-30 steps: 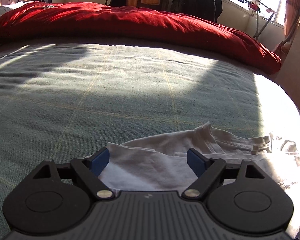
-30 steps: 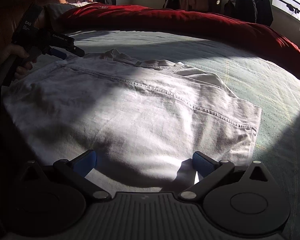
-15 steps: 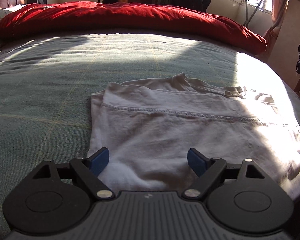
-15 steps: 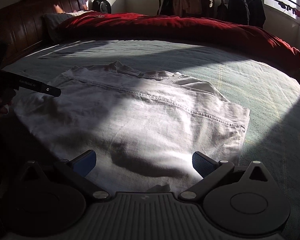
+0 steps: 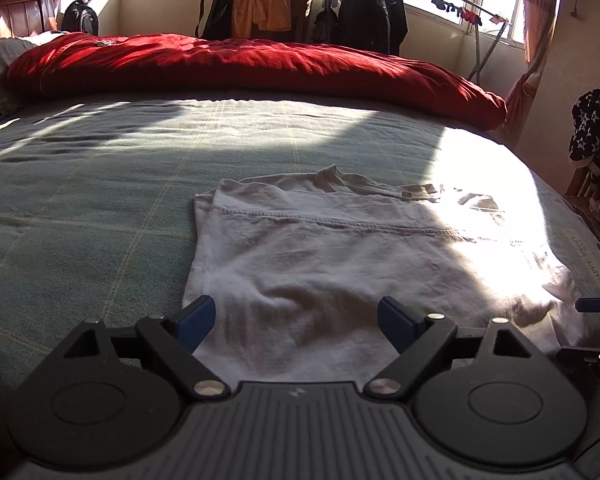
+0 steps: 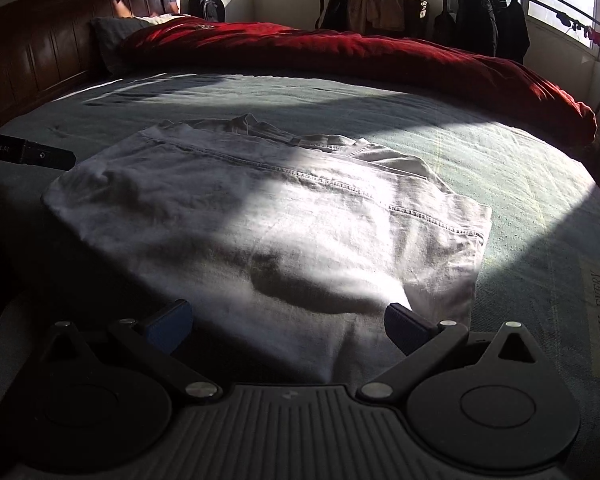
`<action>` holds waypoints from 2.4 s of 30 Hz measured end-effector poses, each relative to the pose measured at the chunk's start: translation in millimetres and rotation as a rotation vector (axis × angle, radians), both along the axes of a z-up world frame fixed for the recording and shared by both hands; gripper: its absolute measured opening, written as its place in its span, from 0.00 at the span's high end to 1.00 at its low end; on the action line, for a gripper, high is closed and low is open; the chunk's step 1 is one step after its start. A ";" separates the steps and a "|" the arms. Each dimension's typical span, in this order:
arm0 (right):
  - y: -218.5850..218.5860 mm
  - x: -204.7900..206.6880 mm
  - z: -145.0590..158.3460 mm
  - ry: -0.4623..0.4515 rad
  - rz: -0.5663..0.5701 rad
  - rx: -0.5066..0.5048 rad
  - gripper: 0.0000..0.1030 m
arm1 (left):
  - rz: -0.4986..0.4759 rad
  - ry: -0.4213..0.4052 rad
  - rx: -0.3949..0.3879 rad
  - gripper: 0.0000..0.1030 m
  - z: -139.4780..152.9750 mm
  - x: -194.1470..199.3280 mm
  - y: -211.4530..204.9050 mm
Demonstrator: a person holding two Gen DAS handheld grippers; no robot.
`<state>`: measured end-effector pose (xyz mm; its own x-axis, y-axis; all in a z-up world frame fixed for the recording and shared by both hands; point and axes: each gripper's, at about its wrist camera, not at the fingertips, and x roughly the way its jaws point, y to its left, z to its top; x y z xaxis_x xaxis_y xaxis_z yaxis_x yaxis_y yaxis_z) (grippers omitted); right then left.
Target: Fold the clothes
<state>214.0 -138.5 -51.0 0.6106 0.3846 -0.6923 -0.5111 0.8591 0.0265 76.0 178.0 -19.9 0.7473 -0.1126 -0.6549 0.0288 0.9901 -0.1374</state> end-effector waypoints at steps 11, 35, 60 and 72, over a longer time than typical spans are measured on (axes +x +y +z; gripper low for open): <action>15.7 12.1 -0.4 0.043 -0.012 -0.019 0.00 | 0.097 0.111 -0.071 0.15 -47.0 33.7 41.7; 30.4 35.8 -8.0 0.121 -0.043 -0.015 0.00 | -0.264 0.049 -0.140 0.14 -31.9 45.1 -9.7; 71.6 84.7 -19.7 0.104 -0.033 -0.077 0.00 | -0.040 0.029 -0.103 0.13 -27.8 46.0 44.6; 70.4 80.3 -24.7 0.085 -0.017 -0.080 0.00 | 0.031 0.068 -0.367 0.13 -26.3 59.0 101.8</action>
<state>294.2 -68.1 -75.7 0.5539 0.3163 -0.7702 -0.4954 0.8686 0.0004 135.0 279.8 -46.2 0.7104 -0.3271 -0.6232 -0.0216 0.8749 -0.4838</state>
